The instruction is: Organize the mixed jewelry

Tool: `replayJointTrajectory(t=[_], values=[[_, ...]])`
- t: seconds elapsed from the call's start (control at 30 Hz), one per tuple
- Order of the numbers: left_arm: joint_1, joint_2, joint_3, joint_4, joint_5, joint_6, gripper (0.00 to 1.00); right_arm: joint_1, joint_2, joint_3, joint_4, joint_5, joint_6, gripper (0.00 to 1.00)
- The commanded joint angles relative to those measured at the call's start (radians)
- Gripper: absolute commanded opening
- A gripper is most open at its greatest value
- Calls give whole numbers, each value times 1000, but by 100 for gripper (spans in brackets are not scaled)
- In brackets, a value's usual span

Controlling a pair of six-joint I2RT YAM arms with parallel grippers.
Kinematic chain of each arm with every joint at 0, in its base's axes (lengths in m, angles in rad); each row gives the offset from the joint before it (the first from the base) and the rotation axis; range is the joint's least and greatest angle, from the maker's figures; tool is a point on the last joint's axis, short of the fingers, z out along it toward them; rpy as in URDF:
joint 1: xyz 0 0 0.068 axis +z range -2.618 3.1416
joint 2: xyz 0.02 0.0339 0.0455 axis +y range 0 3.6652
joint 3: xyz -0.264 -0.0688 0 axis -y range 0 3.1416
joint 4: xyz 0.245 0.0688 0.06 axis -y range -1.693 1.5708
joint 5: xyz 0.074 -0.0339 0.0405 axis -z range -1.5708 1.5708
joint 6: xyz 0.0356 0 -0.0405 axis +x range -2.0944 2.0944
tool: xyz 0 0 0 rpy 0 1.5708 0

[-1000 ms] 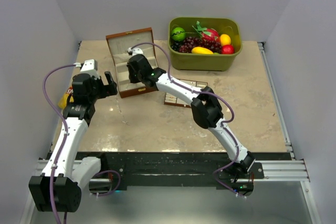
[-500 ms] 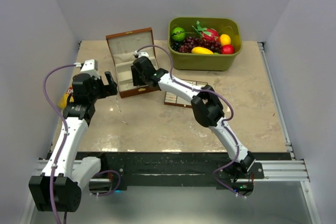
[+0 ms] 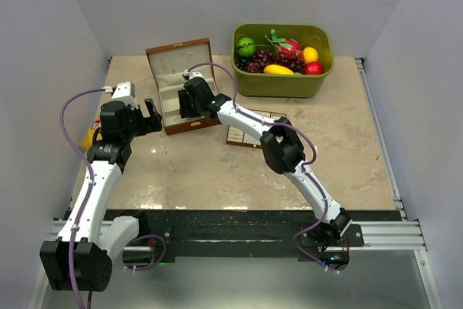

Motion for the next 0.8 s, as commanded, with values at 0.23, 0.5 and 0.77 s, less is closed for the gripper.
replayJointTrajectory(t=[0.23,0.5,0.77], values=[[-1,4,7,32,11,-5,100,6,8,64,28,-90,-2,50],[-1,12,8,34,13,-5,100,9,-54,30,24,-70,-57,51],[-1,14,8,29,14,-5,100,32,-49,48,24,-90,-74,52]])
